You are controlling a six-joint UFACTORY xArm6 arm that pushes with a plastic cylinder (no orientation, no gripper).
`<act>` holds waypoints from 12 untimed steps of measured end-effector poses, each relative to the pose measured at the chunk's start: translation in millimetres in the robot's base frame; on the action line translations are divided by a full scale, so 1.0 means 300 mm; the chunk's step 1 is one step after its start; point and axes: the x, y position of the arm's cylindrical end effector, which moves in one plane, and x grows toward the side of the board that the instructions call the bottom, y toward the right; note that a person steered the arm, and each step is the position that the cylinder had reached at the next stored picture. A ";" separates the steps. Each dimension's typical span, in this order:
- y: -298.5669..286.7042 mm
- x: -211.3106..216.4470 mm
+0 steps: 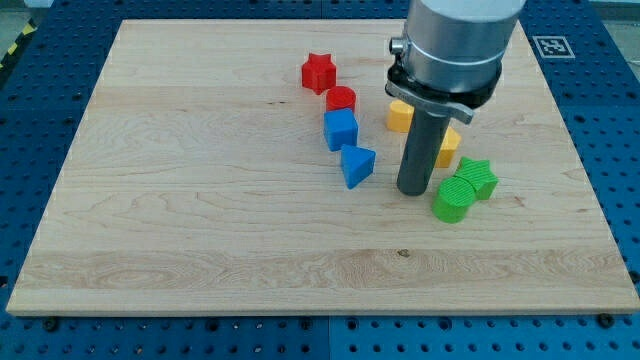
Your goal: Move the green circle towards the bottom center of the board
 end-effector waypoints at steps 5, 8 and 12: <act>0.133 0.033; 0.186 0.142; 0.154 0.239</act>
